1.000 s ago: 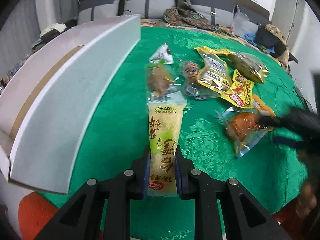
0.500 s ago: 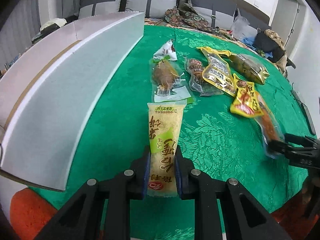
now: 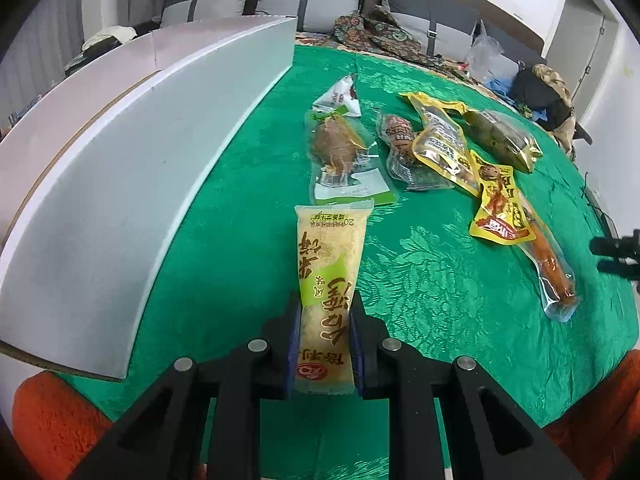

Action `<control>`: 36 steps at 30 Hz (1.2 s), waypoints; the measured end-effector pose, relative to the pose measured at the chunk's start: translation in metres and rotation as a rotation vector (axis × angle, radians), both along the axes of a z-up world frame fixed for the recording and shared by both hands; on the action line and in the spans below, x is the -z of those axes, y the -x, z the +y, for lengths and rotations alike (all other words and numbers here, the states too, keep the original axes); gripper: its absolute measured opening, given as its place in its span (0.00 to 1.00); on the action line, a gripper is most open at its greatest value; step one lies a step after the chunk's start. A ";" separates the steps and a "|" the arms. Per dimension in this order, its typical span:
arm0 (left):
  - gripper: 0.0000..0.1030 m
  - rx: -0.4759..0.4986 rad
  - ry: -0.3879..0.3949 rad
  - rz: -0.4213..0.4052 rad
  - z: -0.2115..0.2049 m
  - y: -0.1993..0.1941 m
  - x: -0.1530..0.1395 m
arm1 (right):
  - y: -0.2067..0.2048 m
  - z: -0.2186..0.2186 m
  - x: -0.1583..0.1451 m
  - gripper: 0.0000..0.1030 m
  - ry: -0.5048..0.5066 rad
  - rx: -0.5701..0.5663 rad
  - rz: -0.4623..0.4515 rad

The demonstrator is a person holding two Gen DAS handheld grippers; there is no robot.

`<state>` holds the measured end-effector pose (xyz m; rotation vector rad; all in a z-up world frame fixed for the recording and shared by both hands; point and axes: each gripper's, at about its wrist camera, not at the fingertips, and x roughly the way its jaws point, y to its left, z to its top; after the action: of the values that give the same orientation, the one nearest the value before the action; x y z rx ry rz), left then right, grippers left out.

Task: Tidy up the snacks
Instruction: 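Grasp the orange sausage pack with the right tool while the left tool holds the stick pack, then carry both packs into the white box and open both tools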

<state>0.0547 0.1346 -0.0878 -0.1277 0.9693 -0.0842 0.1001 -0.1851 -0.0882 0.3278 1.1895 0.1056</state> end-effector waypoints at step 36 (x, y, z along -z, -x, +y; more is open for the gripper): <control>0.20 -0.049 0.264 -0.144 0.057 0.011 -0.112 | -0.015 0.001 -0.066 0.34 -0.510 -0.046 -0.050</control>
<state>0.0438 0.1918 0.0245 -0.3831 0.8075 -0.1734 0.1152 -0.1845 -0.0222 0.7400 1.1100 0.4591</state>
